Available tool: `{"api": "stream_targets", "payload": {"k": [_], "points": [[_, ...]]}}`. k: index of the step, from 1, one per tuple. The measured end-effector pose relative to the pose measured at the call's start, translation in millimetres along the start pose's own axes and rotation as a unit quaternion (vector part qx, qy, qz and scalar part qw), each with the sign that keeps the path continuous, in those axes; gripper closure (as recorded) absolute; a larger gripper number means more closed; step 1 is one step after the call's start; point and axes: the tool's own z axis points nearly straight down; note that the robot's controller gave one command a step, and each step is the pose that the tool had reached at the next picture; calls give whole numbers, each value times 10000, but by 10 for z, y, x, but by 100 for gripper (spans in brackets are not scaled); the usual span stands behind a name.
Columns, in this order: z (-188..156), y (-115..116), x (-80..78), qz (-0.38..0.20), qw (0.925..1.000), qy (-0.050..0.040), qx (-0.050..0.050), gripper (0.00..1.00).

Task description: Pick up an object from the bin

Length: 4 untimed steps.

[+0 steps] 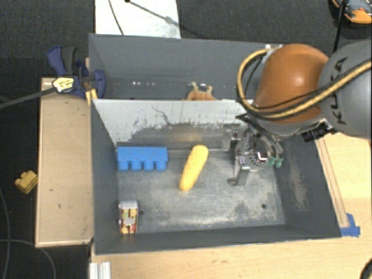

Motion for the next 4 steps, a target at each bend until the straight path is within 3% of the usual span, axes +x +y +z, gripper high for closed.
{"api": "stream_targets", "payload": {"k": [1,2,3,4], "points": [[-49,-2,-14,6,10000,-42,-2,0],[306,290,-305,-734,9973,-87,9,0],[491,542,-269,-1957,9807,-22,3,0],[890,402,-406,-2710,9626,-31,8,0]]}}
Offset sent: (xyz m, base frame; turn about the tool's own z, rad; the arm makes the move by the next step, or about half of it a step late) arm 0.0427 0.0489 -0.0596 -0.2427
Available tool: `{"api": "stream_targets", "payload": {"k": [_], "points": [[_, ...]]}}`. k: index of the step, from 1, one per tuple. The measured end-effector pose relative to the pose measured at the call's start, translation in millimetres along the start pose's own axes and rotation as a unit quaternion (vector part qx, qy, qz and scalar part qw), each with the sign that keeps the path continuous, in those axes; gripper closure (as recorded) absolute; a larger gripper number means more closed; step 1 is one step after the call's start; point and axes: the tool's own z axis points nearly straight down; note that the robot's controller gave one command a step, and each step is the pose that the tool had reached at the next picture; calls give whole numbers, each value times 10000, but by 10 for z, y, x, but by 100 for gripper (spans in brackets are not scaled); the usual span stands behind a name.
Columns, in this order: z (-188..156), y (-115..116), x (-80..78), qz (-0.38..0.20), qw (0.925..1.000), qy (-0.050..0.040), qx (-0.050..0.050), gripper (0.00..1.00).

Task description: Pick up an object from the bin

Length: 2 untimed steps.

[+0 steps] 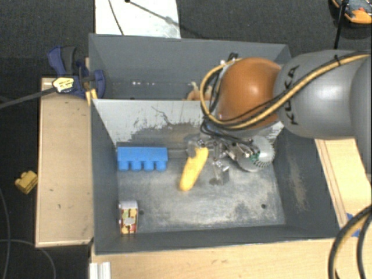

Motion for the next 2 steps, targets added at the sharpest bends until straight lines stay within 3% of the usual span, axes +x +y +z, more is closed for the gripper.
{"api": "stream_targets", "payload": {"k": [1,2], "points": [[492,-63,-20,-528,9986,-37,11,0],[482,-5,-56,-900,9959,-23,11,100]]}}
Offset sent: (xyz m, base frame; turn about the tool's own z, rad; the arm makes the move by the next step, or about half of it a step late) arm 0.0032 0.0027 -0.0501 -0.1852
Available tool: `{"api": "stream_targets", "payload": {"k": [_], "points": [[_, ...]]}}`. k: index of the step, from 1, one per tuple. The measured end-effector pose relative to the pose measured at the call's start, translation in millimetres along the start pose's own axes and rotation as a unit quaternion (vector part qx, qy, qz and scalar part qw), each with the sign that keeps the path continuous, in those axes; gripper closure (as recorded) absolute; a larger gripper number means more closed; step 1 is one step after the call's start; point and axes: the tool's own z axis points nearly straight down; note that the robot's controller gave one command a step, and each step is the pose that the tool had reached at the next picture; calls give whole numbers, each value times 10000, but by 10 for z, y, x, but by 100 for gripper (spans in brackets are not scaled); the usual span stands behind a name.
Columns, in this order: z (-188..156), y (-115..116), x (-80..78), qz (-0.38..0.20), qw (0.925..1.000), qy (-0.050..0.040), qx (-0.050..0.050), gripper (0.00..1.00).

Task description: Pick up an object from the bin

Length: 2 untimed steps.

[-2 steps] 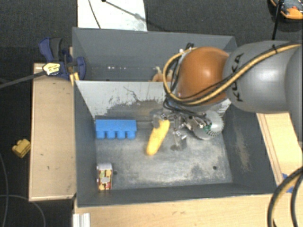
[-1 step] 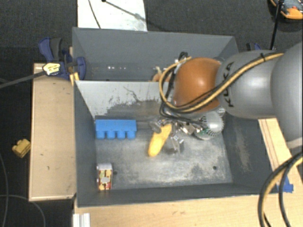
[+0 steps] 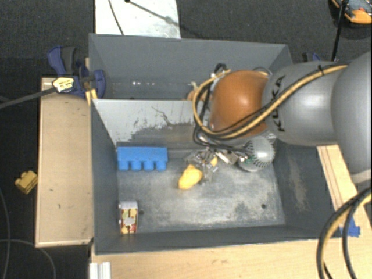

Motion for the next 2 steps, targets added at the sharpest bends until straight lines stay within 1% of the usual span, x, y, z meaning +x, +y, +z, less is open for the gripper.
{"api": "stream_targets", "payload": {"k": [1,2], "points": [[0,0,0,10,10000,1,-1,100],[-851,-17,-27,40,10000,-21,16,100]]}}
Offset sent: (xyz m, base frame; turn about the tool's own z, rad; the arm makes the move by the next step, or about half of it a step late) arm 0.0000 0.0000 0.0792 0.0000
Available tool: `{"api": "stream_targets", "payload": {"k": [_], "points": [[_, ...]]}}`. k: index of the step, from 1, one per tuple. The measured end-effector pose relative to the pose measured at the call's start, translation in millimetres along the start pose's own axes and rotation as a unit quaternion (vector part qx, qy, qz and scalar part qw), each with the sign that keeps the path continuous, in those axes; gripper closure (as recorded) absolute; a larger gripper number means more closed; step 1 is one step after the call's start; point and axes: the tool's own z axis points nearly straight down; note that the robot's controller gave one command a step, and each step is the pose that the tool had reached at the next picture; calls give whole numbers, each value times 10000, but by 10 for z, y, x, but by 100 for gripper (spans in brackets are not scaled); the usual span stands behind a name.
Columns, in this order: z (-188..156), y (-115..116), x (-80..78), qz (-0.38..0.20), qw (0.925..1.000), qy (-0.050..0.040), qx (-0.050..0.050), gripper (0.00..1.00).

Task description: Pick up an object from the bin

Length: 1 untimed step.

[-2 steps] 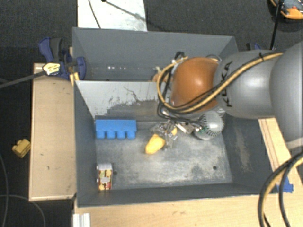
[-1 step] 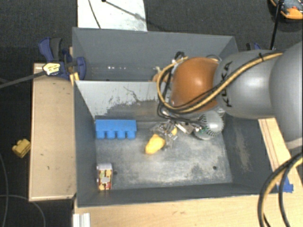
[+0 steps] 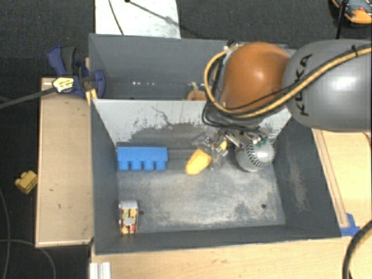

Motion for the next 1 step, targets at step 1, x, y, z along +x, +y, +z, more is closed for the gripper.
{"api": "stream_targets", "payload": {"k": [1], "points": [[251,17,17,7,10000,40,-37,100]]}}
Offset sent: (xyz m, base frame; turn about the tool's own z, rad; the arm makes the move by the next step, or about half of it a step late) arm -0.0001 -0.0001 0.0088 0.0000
